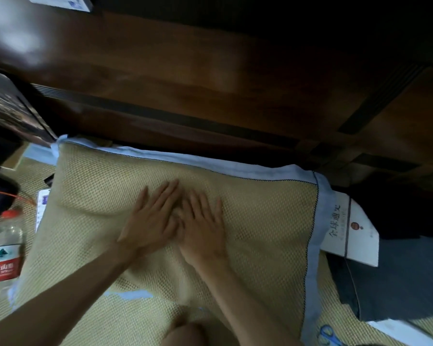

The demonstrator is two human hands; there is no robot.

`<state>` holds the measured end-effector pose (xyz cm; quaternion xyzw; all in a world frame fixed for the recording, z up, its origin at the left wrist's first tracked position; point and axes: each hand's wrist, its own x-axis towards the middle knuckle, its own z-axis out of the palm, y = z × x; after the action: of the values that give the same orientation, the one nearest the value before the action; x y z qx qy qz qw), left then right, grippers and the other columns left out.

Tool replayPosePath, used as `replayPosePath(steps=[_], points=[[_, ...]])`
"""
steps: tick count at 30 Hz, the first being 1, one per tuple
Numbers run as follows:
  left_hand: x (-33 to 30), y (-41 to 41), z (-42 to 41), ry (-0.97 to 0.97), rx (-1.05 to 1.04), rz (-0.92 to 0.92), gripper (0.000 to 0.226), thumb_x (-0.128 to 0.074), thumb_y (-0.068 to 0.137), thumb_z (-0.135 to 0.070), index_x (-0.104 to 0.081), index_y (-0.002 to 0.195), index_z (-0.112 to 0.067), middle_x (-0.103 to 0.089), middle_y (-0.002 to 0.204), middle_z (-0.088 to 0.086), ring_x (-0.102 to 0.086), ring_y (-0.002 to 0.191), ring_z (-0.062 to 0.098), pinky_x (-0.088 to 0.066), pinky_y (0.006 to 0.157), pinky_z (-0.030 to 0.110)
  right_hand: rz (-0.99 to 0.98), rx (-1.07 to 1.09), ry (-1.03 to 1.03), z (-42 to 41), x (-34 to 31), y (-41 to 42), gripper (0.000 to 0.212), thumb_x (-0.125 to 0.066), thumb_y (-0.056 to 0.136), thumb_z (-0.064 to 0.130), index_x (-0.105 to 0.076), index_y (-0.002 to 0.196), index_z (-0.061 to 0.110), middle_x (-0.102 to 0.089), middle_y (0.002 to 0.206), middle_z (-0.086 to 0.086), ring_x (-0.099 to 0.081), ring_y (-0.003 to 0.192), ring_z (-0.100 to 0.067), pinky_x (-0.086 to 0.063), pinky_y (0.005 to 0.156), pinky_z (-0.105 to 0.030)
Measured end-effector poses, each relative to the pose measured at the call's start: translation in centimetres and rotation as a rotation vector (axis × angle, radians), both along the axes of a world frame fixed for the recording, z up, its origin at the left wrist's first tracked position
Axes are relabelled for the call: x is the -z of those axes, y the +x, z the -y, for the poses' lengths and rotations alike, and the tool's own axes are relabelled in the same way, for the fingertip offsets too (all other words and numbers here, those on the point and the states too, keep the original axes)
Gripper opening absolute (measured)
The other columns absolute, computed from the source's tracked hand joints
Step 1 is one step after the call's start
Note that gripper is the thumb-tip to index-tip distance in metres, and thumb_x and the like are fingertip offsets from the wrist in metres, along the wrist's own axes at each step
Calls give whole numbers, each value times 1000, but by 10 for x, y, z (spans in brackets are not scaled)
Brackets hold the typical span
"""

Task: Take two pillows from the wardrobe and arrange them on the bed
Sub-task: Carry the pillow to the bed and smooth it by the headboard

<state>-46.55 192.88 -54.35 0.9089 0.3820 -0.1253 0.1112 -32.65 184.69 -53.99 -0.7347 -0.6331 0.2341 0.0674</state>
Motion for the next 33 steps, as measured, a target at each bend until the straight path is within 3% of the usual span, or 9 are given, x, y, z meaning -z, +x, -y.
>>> replayPosePath(steps=[2, 5, 11, 14, 16, 19, 23, 28, 33], points=[[18, -9, -7, 35, 14, -46, 70, -14, 100, -58, -1, 160, -26, 5, 169, -5, 4, 154, 13, 1, 123, 58, 36, -8, 19, 10, 26, 16, 67, -23, 108, 56, -14, 165, 24, -5, 174, 1, 8, 159, -18, 11, 125, -52], [38, -33, -24, 128, 10, -95, 73, -13, 98, -67, -3, 160, -30, 2, 169, -6, -5, 155, 16, 0, 122, 60, 62, 89, 70, 29, 51, 45, 77, -27, 102, 69, -18, 165, 24, -8, 173, 0, 4, 159, -19, 2, 127, -50], [43, -117, -70, 101, -390, -112, 71, -17, 96, -71, -2, 159, -41, 5, 167, -17, 6, 154, 11, 22, 118, 51, 160, 210, 55, 74, 61, 102, 89, -26, 99, 77, -11, 166, 21, -6, 174, -1, -2, 159, -20, -4, 127, -53], [31, -150, -84, -6, -533, -12, 69, -18, 94, -74, 1, 155, -50, 6, 165, -27, 8, 152, 5, 3, 117, 60, 184, 263, 2, 88, 54, 112, 89, -28, 99, 74, -6, 166, 21, -1, 174, 0, 1, 159, -19, -2, 126, -59], [22, -147, -90, -16, -575, 11, 72, -19, 92, -74, -4, 157, -47, -2, 166, -23, 3, 153, 9, -6, 117, 64, 194, 295, -17, 84, 47, 111, 90, -31, 97, 73, -9, 166, 19, -2, 174, -2, 1, 159, -21, -1, 124, -63], [12, -89, -92, 55, -462, 64, 72, -20, 94, -69, -14, 157, -37, -20, 165, -5, -13, 152, 21, -8, 119, 60, 104, 322, 73, 38, 33, 95, 80, -30, 99, 69, -24, 162, 19, -14, 172, -5, -7, 159, -25, -3, 124, -64], [31, 45, -73, 8, -112, 44, 63, -10, 100, -59, -19, 157, -34, -30, 163, -3, -17, 152, 14, -4, 123, 55, 154, 132, 27, -36, 39, 78, 71, -17, 104, 63, -27, 161, 23, -22, 170, -6, -10, 158, -24, 2, 126, -58], [65, 44, -88, 73, -170, -37, 70, -6, 99, -63, -37, 151, -29, -48, 151, 2, -35, 143, 23, -11, 123, 51, 223, 343, 81, 9, 69, 152, 74, -26, 101, 70, -49, 148, 18, -57, 145, -9, -44, 139, -27, -22, 122, -48], [55, 30, -113, 59, -227, -115, 68, -10, 97, -65, -43, 147, -32, -50, 148, 1, -37, 141, 26, -11, 121, 53, 197, 400, -90, 20, 69, 197, 93, -16, 88, 86, -52, 145, 22, -55, 146, -6, -42, 141, -27, -23, 120, -54]])
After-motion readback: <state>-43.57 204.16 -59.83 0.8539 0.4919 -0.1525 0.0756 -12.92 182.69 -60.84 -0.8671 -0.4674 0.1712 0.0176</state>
